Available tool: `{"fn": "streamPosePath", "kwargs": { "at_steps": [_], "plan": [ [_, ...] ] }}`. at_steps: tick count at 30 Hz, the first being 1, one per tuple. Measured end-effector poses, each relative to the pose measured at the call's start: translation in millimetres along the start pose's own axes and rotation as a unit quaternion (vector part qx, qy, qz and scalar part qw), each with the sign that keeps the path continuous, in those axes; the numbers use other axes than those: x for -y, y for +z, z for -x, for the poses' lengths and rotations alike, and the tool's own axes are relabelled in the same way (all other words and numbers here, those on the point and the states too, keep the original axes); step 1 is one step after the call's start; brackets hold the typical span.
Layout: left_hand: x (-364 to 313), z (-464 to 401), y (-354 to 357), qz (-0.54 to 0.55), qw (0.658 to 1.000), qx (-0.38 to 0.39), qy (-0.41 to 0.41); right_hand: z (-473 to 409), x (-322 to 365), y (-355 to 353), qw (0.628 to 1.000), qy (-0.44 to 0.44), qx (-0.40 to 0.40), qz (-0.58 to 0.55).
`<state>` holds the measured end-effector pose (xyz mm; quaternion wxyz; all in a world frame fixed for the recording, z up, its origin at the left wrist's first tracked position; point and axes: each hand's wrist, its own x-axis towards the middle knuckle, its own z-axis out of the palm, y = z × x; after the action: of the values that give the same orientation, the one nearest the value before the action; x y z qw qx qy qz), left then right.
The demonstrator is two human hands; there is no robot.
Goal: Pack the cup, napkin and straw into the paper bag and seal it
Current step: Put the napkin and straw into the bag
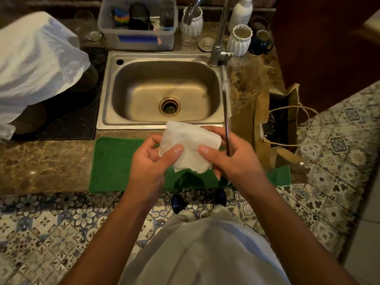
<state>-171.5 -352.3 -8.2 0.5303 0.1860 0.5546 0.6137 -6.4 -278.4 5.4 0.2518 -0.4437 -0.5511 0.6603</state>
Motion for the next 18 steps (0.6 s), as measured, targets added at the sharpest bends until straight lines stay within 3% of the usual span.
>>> {"fn": "streamPosePath", "kwargs": {
  "at_steps": [6,12,15,18],
  "plan": [
    [6.3,1.1,50.0,-0.082,0.994,0.007,0.07,17.1,14.0,-43.5,0.995,-0.057,-0.05,0.057],
    [11.8,-7.2,101.3,-0.077,0.991,0.014,0.113,30.3,35.8,-106.3,0.99,-0.094,-0.081,0.07],
    [19.9,-13.8,121.9,-0.103,0.985,-0.004,0.14,29.0,44.2,-144.0,0.982,-0.118,-0.144,0.04],
    [36.6,-21.1,140.5,-0.228,0.959,-0.001,0.171,21.2,48.1,-182.2,0.964,-0.131,-0.229,-0.006]
  ]
}}
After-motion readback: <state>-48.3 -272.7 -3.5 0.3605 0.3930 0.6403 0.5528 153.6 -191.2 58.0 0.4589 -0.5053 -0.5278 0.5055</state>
